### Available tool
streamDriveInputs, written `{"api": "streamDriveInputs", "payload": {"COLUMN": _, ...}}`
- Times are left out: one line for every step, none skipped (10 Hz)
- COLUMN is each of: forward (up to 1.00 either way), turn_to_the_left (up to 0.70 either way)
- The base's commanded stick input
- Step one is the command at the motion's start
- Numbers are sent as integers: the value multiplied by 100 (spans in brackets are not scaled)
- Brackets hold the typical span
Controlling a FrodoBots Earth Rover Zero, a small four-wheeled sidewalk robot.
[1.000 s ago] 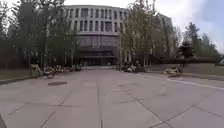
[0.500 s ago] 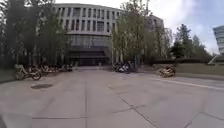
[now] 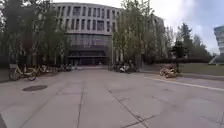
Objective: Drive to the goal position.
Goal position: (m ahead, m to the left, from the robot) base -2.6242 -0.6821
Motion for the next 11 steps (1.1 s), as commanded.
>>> {"api": "streamDriveInputs", "payload": {"forward": 70, "turn_to_the_left": 35}}
{"api": "streamDriveInputs", "payload": {"forward": 70, "turn_to_the_left": 35}}
{"api": "streamDriveInputs", "payload": {"forward": 70, "turn_to_the_left": 35}}
{"api": "streamDriveInputs", "payload": {"forward": 70, "turn_to_the_left": 35}}
{"api": "streamDriveInputs", "payload": {"forward": 70, "turn_to_the_left": 35}}
{"api": "streamDriveInputs", "payload": {"forward": 70, "turn_to_the_left": 35}}
{"api": "streamDriveInputs", "payload": {"forward": 70, "turn_to_the_left": 35}}
{"api": "streamDriveInputs", "payload": {"forward": 70, "turn_to_the_left": 35}}
{"api": "streamDriveInputs", "payload": {"forward": 70, "turn_to_the_left": 35}}
{"api": "streamDriveInputs", "payload": {"forward": 70, "turn_to_the_left": 35}}
{"api": "streamDriveInputs", "payload": {"forward": 70, "turn_to_the_left": 35}}
